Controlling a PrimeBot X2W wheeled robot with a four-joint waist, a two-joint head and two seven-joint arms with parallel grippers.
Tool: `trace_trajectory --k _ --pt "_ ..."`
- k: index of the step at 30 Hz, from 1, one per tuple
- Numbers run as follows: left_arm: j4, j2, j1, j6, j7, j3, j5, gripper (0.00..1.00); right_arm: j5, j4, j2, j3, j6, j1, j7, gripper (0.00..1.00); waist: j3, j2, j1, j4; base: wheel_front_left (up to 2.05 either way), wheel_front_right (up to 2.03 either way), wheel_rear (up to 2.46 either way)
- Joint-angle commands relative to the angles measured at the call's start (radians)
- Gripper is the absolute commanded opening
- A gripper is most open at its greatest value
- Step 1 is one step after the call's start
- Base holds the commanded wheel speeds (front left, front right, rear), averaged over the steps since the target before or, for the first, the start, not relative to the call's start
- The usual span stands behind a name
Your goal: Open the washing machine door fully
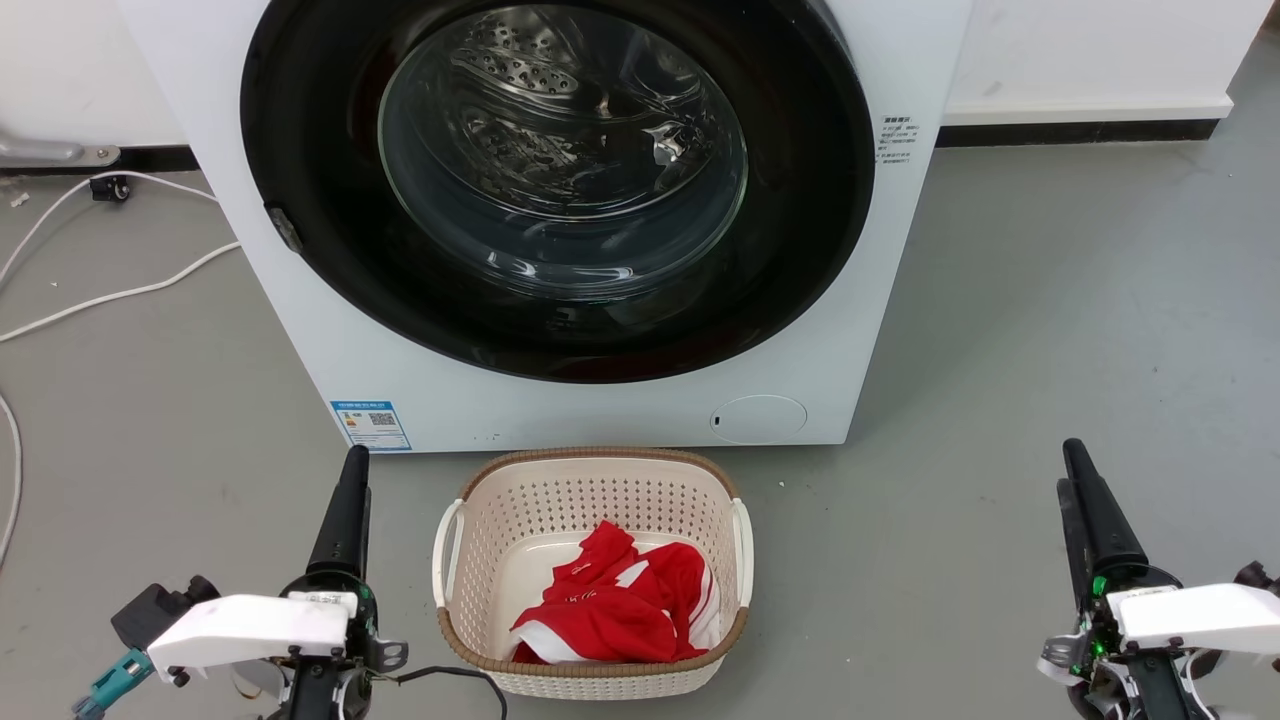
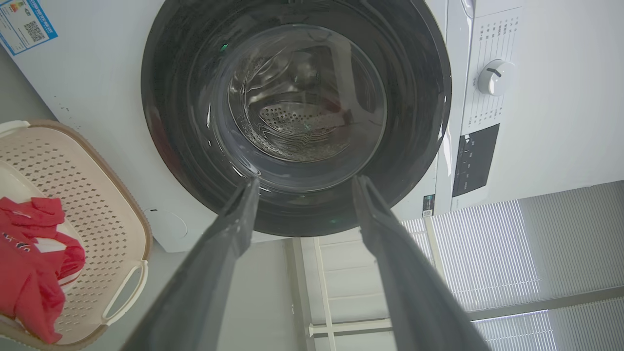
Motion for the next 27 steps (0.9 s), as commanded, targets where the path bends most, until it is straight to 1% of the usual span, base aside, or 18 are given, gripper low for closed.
trace_trajectory --k 1,8,16,27 --pt "-0.024 0.003 -0.013 -0.002 -0.008 -0.005 0.027 1.00 -0.031 -0.026 -0.001 0.002 0.000 -0.012 -0.009 1.00 0.000 -0.0001 0.0000 0.000 0.00 0.00 0.00" --pt "-0.047 0.003 -0.008 -0.002 -0.036 -0.018 0.174 1.00 -0.228 -0.059 -0.001 0.005 0.000 -0.007 -0.037 1.00 0.000 -0.0001 0.0000 0.000 0.00 0.00 0.00" --pt "-0.067 0.003 -0.009 0.001 -0.065 -0.034 0.299 1.00 -0.419 -0.085 0.000 0.021 0.000 0.002 -0.067 1.00 0.001 -0.0001 0.0000 0.000 0.00 0.00 0.00" --pt "-0.066 0.003 -0.008 0.030 -0.102 -0.075 0.526 1.00 -0.607 -0.091 0.000 0.046 0.000 0.012 -0.105 1.00 -0.002 -0.0001 0.0000 0.001 0.00 0.00 0.00"
